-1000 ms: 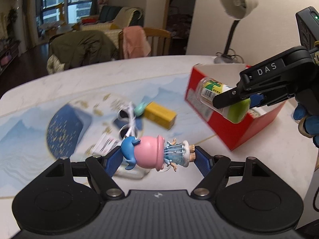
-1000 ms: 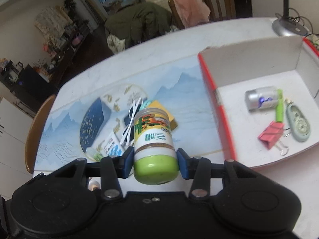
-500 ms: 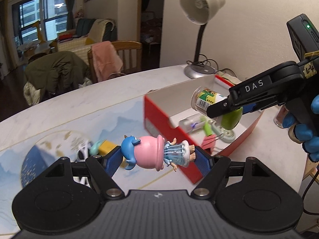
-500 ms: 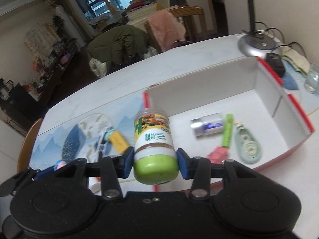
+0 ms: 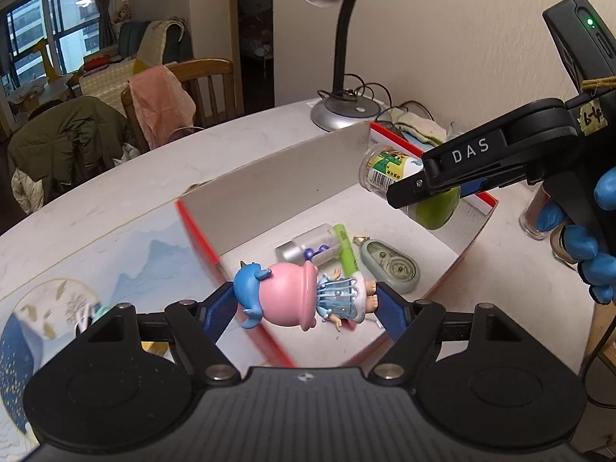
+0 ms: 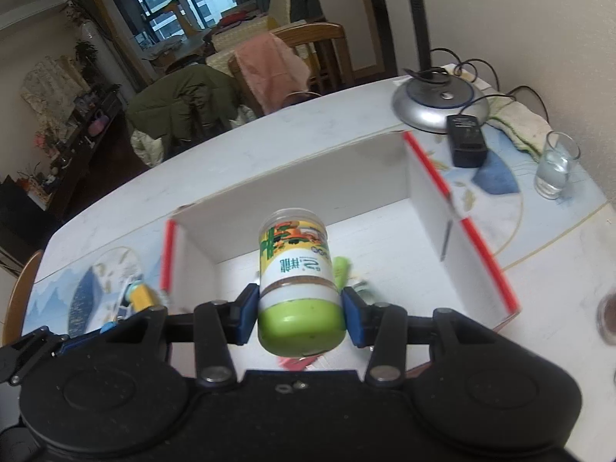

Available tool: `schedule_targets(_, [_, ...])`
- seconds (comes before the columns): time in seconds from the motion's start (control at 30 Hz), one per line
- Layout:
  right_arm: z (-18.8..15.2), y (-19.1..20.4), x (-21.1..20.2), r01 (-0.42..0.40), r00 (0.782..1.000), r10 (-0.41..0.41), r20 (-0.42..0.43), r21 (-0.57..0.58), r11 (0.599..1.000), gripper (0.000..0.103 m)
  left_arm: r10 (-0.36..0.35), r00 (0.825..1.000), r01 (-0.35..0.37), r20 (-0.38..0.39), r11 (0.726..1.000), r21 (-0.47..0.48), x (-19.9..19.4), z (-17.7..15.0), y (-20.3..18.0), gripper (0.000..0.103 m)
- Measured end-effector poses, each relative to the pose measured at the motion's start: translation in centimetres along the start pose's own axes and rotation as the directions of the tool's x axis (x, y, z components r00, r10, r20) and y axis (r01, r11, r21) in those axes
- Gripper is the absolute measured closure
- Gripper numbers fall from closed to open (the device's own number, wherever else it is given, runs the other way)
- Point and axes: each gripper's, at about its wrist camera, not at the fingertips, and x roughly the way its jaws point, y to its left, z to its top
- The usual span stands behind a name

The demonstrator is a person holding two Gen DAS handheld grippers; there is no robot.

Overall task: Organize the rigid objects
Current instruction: 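Carry the figurine and toothpick jar into the red box and open both tools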

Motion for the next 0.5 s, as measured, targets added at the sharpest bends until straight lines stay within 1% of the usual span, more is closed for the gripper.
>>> schedule_targets(0.13, [0.4, -1.7, 1.4, 0.008, 1.000, -0.008, -0.017, -0.011, 1.000, 0.058, 0.014, 0.999, -0.015, -0.040, 1.000, -0.010, 2.3, 1.3, -1.1, 0.026])
schedule_targets(0.23, [0.6, -2.8, 2.5, 0.021, 0.999, -0.021, -0.028, -0.017, 1.000, 0.058, 0.033, 0.997, -0.033, -0.066, 0.999, 0.003, 4.1, 2.3, -1.8, 0.026])
schedule_targets(0.4, [1.0, -4.1, 4.2, 0.029, 0.998, -0.030, -0.052, -0.027, 0.999, 0.058, 0.055, 0.989, -0.052, -0.140, 0.998, 0.023, 7.4, 3.5, -2.7, 0.026])
schedule_targets(0.5, [1.2, -4.6, 5.3, 0.037, 0.997, -0.039, -0.063, -0.041, 0.998, 0.059, 0.069, 0.981, -0.067, -0.179, 0.998, 0.018, 9.0, 3.8, -2.8, 0.026])
